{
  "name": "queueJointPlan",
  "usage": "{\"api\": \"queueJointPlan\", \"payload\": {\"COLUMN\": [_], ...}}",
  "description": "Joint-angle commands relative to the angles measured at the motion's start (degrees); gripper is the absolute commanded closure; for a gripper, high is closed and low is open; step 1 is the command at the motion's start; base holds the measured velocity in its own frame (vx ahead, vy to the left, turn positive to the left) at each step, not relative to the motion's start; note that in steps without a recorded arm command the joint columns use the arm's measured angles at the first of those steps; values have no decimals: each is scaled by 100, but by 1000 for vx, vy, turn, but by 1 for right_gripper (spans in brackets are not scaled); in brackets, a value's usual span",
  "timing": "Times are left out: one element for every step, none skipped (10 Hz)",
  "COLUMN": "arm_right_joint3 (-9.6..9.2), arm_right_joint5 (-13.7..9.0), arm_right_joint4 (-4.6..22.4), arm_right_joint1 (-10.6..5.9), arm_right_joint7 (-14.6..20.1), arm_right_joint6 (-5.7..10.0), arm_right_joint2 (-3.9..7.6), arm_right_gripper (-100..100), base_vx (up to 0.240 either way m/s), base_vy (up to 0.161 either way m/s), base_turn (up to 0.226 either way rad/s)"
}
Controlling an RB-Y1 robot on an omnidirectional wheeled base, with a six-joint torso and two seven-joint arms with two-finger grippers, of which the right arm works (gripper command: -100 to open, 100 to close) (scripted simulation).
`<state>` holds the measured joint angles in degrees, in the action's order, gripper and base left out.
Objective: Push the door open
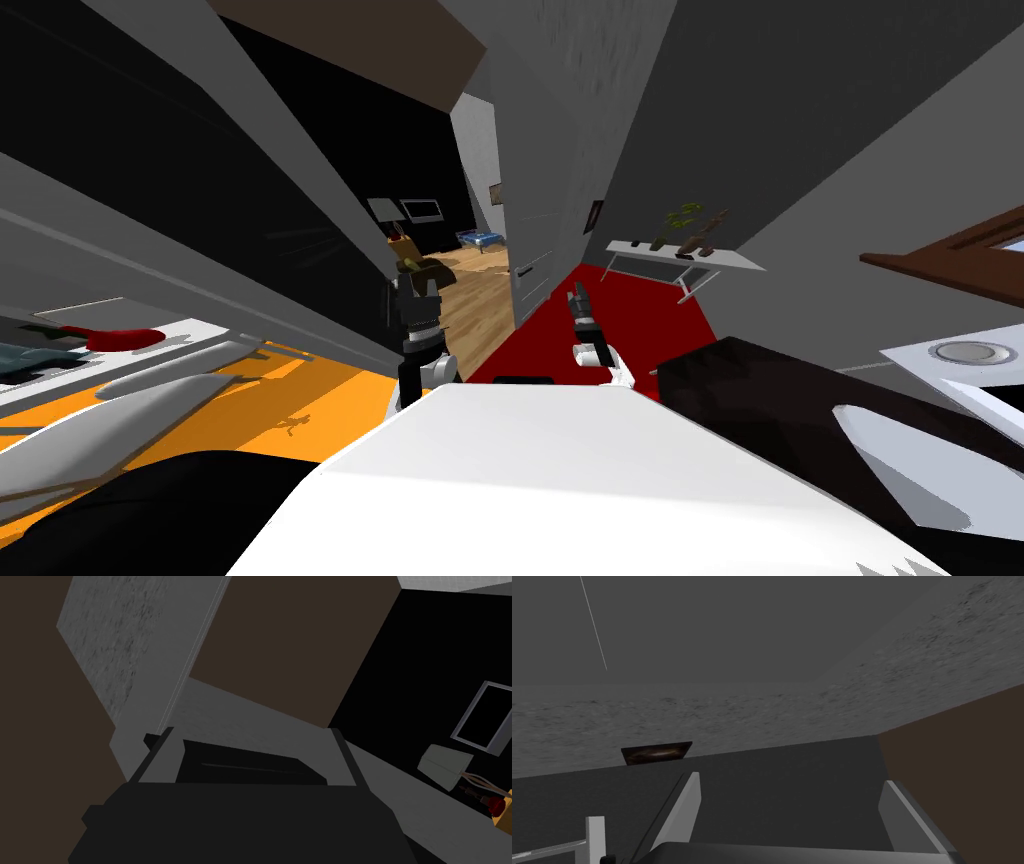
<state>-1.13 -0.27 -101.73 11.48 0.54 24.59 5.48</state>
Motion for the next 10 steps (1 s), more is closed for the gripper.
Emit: {"api": "queueJointPlan", "payload": {"arm_right_joint3": [-3,-3,-16,-29,-43,-56,-70,-84,-97,-111], "arm_right_joint5": [-35,-35,-48,-61,-75,-89,-103,-116,-130,-144], "arm_right_joint4": [286,327,510,694,880,1069,1259,1448,1637,1817], "arm_right_joint1": [-190,-190,-297,-405,-513,-624,-734,-845,-955,-1066], "arm_right_joint7": [78,78,113,147,182,217,253,288,324,359], "arm_right_joint6": [25,25,35,46,57,68,79,90,101,112], "arm_right_joint2": [75,75,104,133,162,190,218,246,275,301], "arm_right_gripper": [-100,-100,-100,-100,-100,-100,-100,-100,-100,-100], "base_vx": [72,42,37,46,55,48,29,33,35,46], "base_vy": [-127,-75,-49,-76,-102,-108,-126,-123,-120,-131], "base_turn": [210,52,91,214,228,200,224,212,180,246]}}
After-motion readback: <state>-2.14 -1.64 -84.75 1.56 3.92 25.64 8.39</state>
